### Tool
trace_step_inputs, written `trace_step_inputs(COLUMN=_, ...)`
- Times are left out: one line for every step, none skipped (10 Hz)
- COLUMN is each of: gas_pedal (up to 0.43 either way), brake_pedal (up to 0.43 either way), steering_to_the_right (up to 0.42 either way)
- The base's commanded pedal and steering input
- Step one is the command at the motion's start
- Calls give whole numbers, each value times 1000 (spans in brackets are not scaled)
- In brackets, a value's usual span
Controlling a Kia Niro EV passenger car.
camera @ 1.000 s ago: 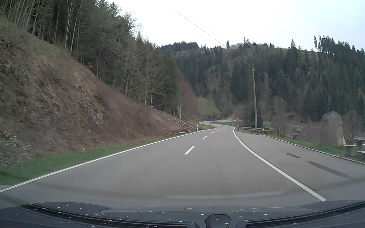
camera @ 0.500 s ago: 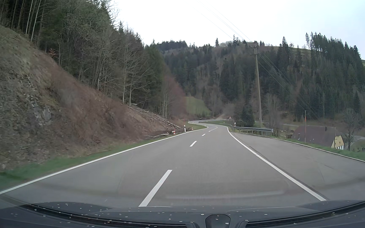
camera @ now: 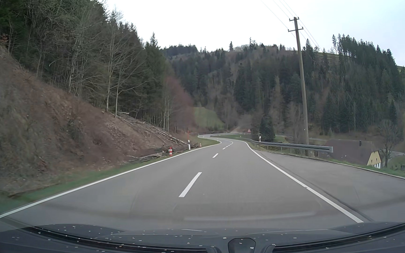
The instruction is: Follow the waypoints while adhering to traffic rules and regulations
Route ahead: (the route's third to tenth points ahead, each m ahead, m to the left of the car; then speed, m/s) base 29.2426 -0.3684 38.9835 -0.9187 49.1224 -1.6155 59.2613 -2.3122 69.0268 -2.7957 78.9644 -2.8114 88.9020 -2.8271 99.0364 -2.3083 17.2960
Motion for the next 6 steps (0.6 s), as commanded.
trace_step_inputs(gas_pedal=0, brake_pedal=55, steering_to_the_right=21)
trace_step_inputs(gas_pedal=0, brake_pedal=55, steering_to_the_right=21)
trace_step_inputs(gas_pedal=0, brake_pedal=55, steering_to_the_right=20)
trace_step_inputs(gas_pedal=0, brake_pedal=55, steering_to_the_right=18)
trace_step_inputs(gas_pedal=0, brake_pedal=61, steering_to_the_right=16)
trace_step_inputs(gas_pedal=0, brake_pedal=67, steering_to_the_right=14)
